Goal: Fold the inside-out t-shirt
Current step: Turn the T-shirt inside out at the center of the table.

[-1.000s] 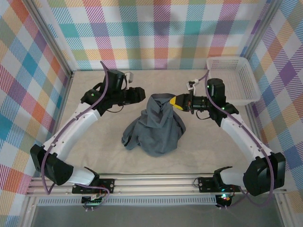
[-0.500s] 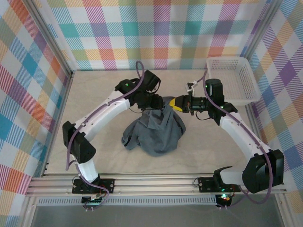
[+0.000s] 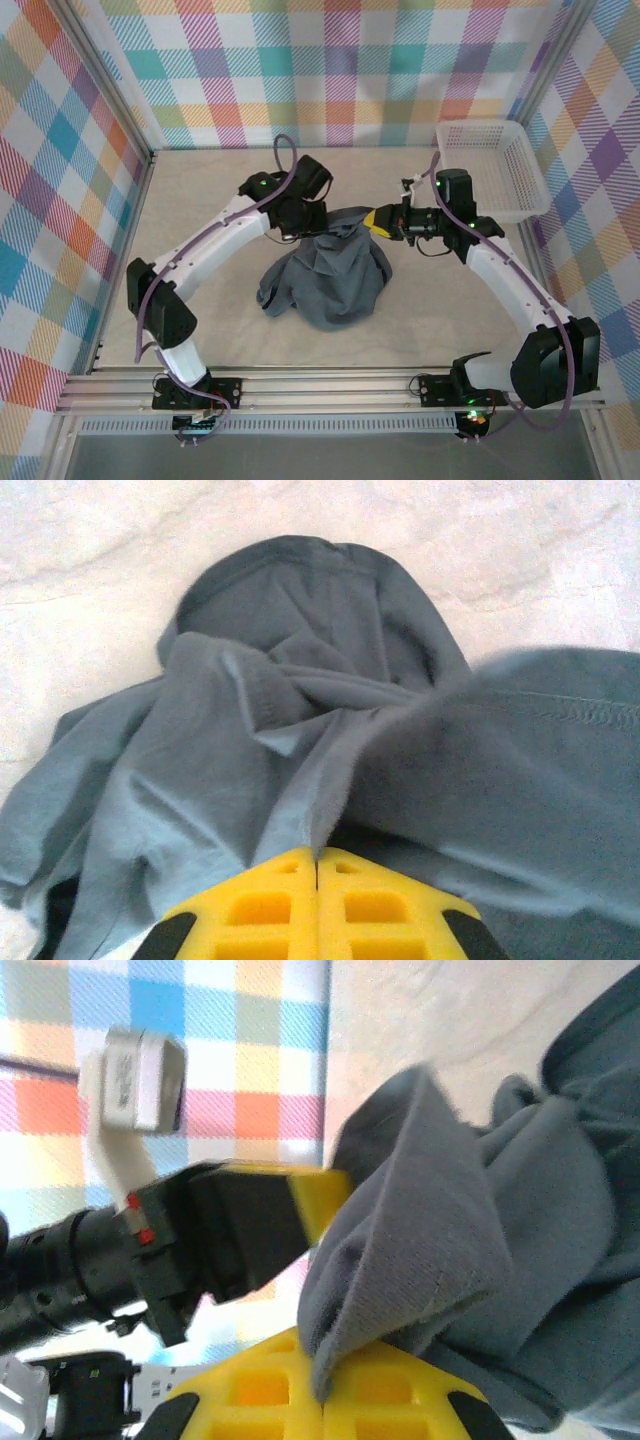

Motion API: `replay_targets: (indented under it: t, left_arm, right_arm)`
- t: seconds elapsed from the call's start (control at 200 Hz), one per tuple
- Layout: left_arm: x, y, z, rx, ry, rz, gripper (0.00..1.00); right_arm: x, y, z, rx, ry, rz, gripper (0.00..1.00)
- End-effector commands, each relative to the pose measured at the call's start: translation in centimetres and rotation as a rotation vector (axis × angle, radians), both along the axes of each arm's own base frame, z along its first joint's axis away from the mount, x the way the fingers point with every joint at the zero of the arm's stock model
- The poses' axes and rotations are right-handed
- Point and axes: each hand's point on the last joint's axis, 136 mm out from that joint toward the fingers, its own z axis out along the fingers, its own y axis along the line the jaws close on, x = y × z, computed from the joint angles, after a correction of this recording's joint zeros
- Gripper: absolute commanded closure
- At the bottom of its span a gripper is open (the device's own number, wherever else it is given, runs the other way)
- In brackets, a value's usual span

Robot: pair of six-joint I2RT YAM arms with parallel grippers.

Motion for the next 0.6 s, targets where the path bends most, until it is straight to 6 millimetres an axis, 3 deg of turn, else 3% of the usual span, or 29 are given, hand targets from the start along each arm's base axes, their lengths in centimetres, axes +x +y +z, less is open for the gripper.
replay_targets:
  t: [0.0,0.095,0.165,0.32,0.475,0.595]
  left_arm:
    - [-0.1,2.5,3.8,-0.097,-0.081,0.024,1.0]
    - [-0.3,3.6,6.0,-0.232,-0.132,0.023,1.0]
    - [-0.7,2.8,7.6,-0.349,-0.18,-0.027,1.0]
    - [-2.1,-0.8,8.0,-0.51,-0.153,-0.202,1.0]
    - [-2.7,-2.0,7.7,-0.495,-0.149,-0.271,1.0]
    - [-2.9,-2.7,8.1,-0.479,-0.158,-0.311,1.0]
  right_arm:
    - [0.4,-3.2,-2.6,-0.088,0.023,-0.091,0.98]
    - [-0.2,-5.3,-5.9,-0.197,0.024,-0.12,0.96]
    - [-1.1,-5.2,-7.0,-0.22,-0.002,-0.07,0.95]
    - [-2.8,-3.0,-6.4,-0.157,-0.065,0.058,0.79]
    - [-3.0,-2.8,-4.5,-0.234,-0.235,0.079,0.5]
    - [-2.9,-2.6,-3.1,-0.354,-0.466,0.098,0.34]
